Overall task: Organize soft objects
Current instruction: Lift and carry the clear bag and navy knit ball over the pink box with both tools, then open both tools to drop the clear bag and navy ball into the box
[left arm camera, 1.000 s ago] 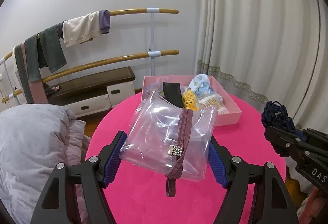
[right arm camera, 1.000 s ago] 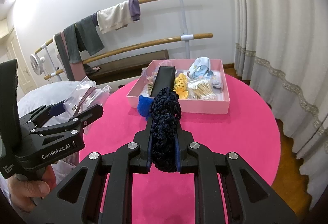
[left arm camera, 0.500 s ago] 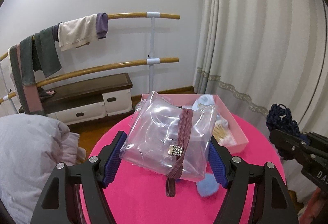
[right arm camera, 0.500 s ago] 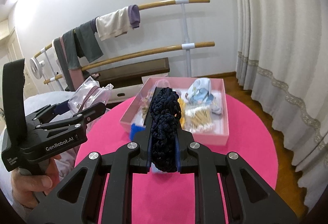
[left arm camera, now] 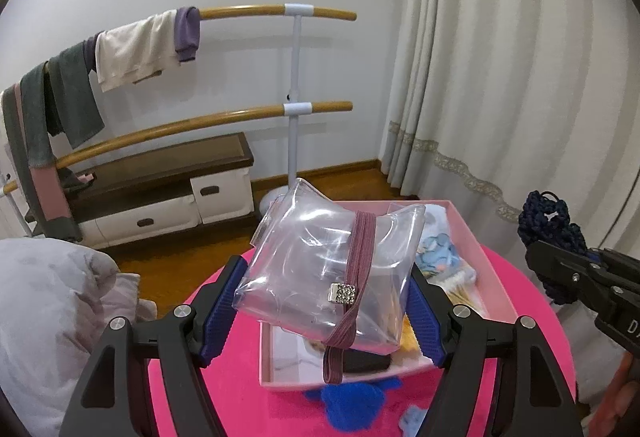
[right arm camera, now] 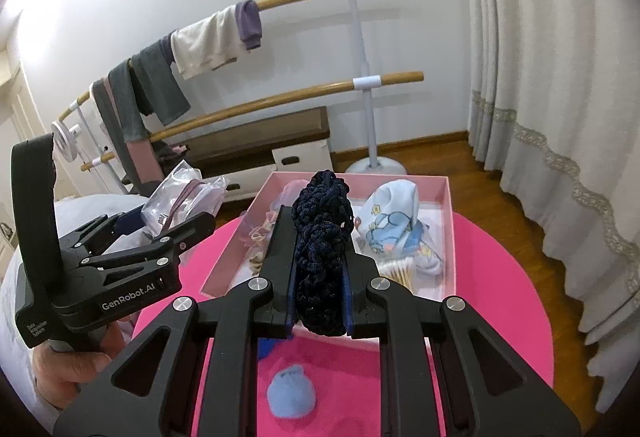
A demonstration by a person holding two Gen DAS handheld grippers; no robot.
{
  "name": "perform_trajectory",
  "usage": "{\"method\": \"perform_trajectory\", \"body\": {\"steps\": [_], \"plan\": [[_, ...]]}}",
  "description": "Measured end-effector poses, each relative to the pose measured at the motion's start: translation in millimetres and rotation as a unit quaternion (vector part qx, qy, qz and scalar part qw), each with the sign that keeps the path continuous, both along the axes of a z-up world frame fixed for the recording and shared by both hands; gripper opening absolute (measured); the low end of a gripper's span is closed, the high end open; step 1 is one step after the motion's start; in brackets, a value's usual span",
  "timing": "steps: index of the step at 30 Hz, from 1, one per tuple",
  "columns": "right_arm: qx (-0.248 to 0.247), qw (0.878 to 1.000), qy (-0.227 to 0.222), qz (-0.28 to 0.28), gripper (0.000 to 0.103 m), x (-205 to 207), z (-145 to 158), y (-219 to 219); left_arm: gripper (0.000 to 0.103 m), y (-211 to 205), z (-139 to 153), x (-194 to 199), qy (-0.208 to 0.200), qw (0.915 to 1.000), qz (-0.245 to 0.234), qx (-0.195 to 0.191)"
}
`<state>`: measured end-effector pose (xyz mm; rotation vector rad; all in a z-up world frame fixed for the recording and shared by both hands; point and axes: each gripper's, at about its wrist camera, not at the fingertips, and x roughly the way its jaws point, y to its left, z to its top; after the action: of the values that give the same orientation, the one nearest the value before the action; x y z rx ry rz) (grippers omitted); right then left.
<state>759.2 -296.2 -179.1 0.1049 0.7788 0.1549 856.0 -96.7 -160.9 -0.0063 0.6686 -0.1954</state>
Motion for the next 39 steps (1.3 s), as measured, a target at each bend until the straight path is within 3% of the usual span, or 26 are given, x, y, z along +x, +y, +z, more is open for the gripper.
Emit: {"method": "perform_trajectory", "body": {"steps": [9,27,35,38,39], "plan": [[0.000,1.000,0.022,0.001,0.016,44.3,-20.2,-0.5,0.071,0.6,-25.6,85.5,0.026,0.9997,0.003,-0.001],[-0.003,0.997,0.075,-0.018,0.017,87.6,-66.5,-5.3,0.075,-6.3,-89.4,181.7,0.084,0.9964,0.002,0.006],[0.001,0.996,0.083,-0.032,0.041,90.0,-75.0,-11.1,0.088,-8.0,-99.6,194.8,0.084,0.9964,0.007,0.009],[0.004,0.996,0.075,-0.038,0.071,83.8,-71.4,-13.9,0.096,-4.3,-96.2,186.6,0.069,0.9975,0.013,0.011],[0.006,0.997,0.072,-0.039,0.087,81.7,-69.7,-14.5,0.100,-3.9,-95.1,182.3,0.064,0.9977,0.016,0.013]]}}
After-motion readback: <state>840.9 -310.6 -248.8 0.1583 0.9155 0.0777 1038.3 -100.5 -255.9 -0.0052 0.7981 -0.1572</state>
